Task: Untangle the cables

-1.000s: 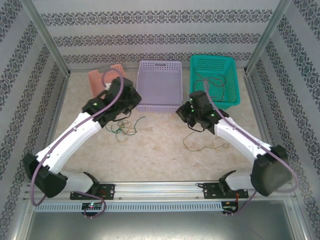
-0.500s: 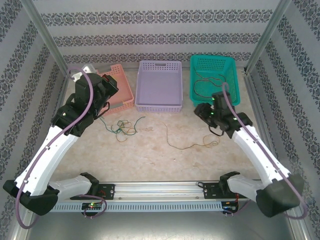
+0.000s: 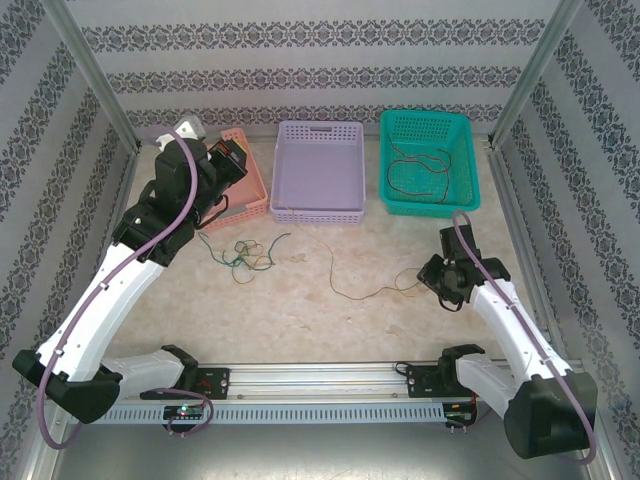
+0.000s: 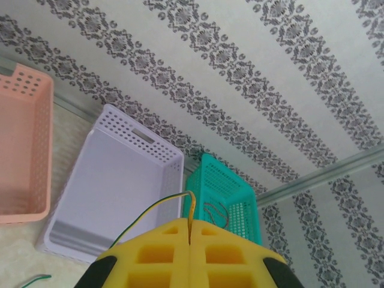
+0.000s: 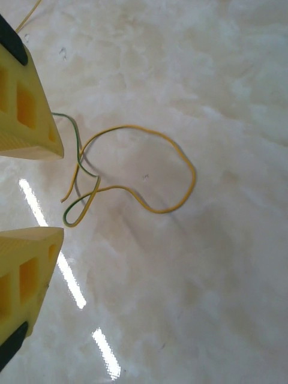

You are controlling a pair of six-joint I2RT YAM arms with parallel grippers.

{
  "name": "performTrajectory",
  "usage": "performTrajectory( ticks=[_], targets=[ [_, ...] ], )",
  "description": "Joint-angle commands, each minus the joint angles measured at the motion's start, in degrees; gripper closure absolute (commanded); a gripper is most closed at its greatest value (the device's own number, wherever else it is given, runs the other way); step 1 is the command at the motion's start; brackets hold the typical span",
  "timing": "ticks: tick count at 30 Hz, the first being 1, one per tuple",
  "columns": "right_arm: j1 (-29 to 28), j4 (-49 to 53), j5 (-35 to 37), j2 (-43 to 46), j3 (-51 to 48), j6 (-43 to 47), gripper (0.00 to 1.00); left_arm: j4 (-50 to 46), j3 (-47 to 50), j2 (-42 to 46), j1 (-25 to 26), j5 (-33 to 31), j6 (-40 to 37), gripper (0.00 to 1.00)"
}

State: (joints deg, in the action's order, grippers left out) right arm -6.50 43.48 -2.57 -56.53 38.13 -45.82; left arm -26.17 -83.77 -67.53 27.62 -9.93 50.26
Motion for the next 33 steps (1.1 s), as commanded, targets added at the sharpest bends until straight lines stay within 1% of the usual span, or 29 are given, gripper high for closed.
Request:
performTrajectory(
  ticks=[1,4,6,8,10,12,15,17,21,26,29,31,33],
  targets=[
    [0.19,-2.60,0.09,-3.27,2.96,6.18,0.67,4.25,-2.66,0.22,-0.44,4.60,-2.11,1.00],
    [-2.72,-0.95,2.10,-8.92,8.39,12.54,0.67,4.29,-2.01,0.52,-0.40,6.99,-1.65,1.00],
    [-5.01,0.34,2.54,-12.40,10.59,13.34,0.68,5.15,-0.63,1.28,-0.44,7.96,-1.03,1.00],
    [-7.75,-0.24,2.57,-15.05,10.91,11.56,0.68,5.64,0.50,1.99,-0.38,8.34,-0.13,1.00],
    [-10.30,-2.10,2.92,-17.49,10.42,7.82,0.68,6.00,1.17,2.39,-0.38,8.91,0.19,1.00],
    [-11.58,-4.63,3.60,-19.89,9.68,3.62,0.68,6.00,1.28,2.57,-0.39,9.29,0.32,1.00],
    [-11.62,-8.57,3.49,-23.76,9.36,-1.61,0.69,5.83,0.99,2.63,-0.39,9.58,0.11,1.00],
    [-11.52,-10.24,3.98,-26.13,9.97,-3.54,0.69,5.65,0.83,2.68,-0.44,9.79,0.00,1.00],
    [-10.02,-9.78,3.52,-31.04,11.02,-6.97,0.70,5.34,0.92,3.08,-0.40,9.93,0.17,1.00],
    [-9.68,-10.56,4.52,-32.14,9.04,-11.15,0.71,4.89,1.00,3.68,-0.42,9.76,0.21,1.00],
    [-9.00,-14.08,4.41,-33.41,8.01,-12.44,0.72,4.84,1.06,3.98,-0.40,9.85,0.21,1.00],
    [-8.89,-15.43,4.88,-34.81,9.06,-12.63,0.76,4.40,0.98,4.23,-0.44,9.76,0.23,1.00],
    [-8.60,-14.48,4.63,-36.91,11.53,-12.24,0.80,4.08,0.89,4.42,-0.39,9.68,0.26,1.00]
  ],
)
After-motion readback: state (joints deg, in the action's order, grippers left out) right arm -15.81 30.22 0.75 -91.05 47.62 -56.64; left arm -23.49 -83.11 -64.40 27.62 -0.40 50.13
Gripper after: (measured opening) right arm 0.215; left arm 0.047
